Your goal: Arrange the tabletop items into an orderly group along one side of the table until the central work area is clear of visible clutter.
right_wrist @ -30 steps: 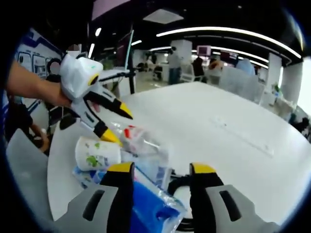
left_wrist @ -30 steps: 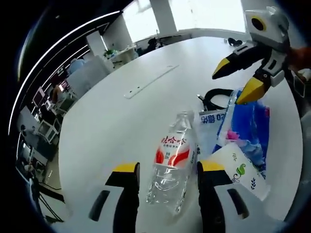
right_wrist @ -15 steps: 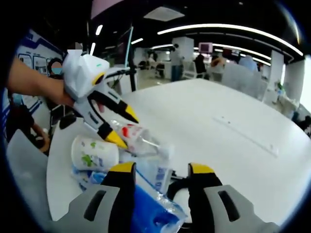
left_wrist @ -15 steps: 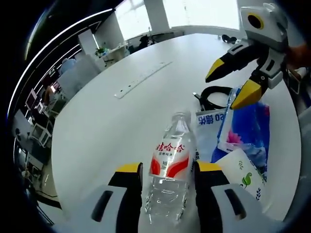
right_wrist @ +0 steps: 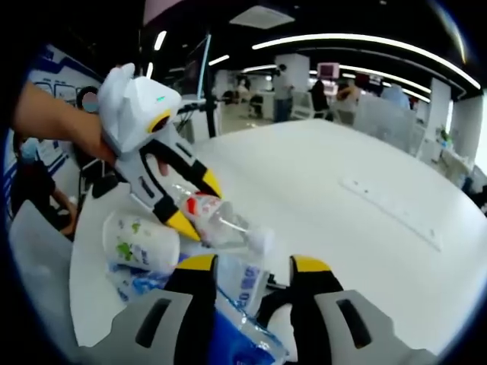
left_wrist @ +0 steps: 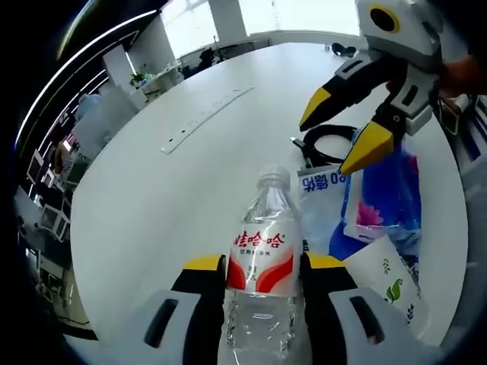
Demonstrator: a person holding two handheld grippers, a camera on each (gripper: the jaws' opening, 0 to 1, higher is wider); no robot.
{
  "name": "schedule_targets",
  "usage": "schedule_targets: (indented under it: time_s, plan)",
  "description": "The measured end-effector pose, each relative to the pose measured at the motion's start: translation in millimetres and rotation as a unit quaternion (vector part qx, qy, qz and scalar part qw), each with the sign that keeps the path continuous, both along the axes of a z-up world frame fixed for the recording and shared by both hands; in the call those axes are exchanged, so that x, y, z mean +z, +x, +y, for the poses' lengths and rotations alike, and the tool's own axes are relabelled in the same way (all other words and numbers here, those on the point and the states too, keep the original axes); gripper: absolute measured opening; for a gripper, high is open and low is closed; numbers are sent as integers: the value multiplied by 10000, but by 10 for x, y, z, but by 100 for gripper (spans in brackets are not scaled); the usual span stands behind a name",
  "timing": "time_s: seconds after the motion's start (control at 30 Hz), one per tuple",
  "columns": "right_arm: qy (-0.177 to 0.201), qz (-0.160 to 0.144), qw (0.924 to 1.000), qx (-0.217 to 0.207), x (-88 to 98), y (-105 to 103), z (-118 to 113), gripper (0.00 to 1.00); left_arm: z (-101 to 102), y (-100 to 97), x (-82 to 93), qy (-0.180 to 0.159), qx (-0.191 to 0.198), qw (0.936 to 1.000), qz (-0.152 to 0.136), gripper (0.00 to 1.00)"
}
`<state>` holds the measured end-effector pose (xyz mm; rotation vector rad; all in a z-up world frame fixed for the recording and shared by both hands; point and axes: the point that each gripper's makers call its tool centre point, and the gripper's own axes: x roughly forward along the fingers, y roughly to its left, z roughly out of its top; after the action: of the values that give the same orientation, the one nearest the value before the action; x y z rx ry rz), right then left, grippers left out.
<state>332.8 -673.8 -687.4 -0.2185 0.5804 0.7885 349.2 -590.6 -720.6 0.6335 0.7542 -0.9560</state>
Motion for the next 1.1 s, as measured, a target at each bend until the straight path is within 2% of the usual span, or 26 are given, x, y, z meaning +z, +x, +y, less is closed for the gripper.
schedule_targets:
  time_s: [0.7,0.87,1.1]
  plan:
    - [-26,338,9994,15,-225,150,146,25,-23,-1,-77,160,-181,9993,300,40]
    - [-170,418,9989,92,-297,161,169,14,-23,-2,-94,219,-194,9989,369,40]
    - [-151,444,9989,37,-338,211,193,14,-22,-1,-122,372,-226,9975,556,40]
